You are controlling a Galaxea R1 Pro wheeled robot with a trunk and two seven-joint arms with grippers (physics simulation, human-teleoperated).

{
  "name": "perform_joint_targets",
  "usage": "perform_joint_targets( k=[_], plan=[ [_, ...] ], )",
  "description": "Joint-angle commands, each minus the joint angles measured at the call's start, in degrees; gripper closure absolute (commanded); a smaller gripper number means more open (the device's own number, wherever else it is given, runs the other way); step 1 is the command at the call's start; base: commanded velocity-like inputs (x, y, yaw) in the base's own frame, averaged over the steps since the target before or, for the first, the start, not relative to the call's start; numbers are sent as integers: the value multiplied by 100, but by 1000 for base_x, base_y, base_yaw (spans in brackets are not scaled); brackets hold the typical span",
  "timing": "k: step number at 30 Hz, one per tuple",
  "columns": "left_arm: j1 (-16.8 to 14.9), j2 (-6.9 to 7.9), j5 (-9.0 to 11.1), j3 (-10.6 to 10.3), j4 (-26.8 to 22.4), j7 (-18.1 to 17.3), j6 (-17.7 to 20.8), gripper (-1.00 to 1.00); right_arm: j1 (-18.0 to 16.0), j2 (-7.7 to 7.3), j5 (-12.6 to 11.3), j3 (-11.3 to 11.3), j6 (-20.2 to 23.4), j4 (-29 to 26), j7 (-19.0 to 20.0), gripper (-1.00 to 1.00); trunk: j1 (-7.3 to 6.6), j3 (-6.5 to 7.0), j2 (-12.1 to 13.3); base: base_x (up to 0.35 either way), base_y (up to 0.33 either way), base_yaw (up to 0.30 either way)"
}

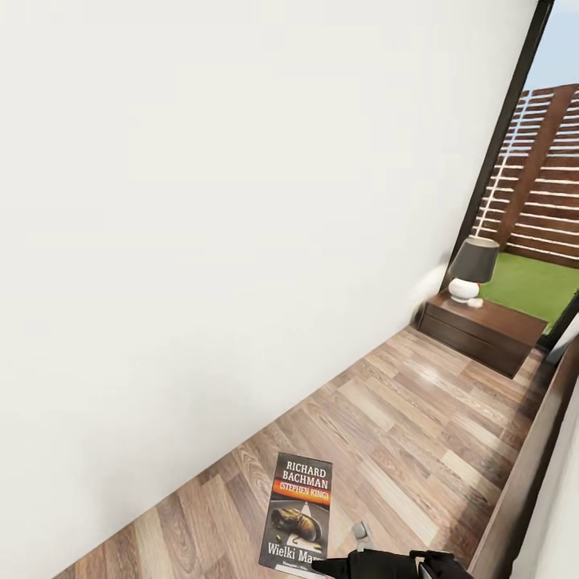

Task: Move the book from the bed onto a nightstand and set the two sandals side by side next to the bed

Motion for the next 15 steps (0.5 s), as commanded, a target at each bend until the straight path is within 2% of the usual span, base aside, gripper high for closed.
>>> perform_joint_targets(
  k=[1, 15],
  plan=[
    [-4, 0, 47, -5, 5, -3, -22, -100, -4, -7, -58, 47, 54, -4, -1, 100, 3, -3, -11, 0, 0, 0],
    [-4, 0, 47, -9, 6, -3, -22, -100, -4, -3, -58, 47, 54, -4, -1, 100, 3, 124, -11, 0, 0, 0]
  ],
)
